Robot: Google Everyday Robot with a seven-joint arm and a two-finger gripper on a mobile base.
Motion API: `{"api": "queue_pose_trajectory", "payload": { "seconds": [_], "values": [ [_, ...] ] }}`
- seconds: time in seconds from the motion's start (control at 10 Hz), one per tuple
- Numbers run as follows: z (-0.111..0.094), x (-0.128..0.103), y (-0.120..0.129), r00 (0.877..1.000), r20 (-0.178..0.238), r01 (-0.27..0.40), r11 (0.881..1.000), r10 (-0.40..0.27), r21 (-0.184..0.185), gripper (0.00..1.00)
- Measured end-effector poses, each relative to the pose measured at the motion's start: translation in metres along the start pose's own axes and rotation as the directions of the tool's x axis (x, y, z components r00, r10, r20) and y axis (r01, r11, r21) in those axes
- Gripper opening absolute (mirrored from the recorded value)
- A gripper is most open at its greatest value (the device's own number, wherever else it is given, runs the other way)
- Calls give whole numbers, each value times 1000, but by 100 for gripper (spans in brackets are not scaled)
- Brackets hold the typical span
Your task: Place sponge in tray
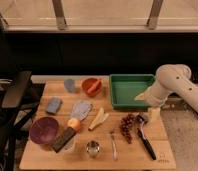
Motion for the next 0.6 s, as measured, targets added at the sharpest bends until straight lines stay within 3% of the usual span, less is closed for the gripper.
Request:
{"api": "queue_pose_trajectory", "payload": {
  "seconds": [0.6],
  "values": [
    [-2, 1, -2, 1000, -3, 13, 1000, -13, 4, 80]
  ]
}}
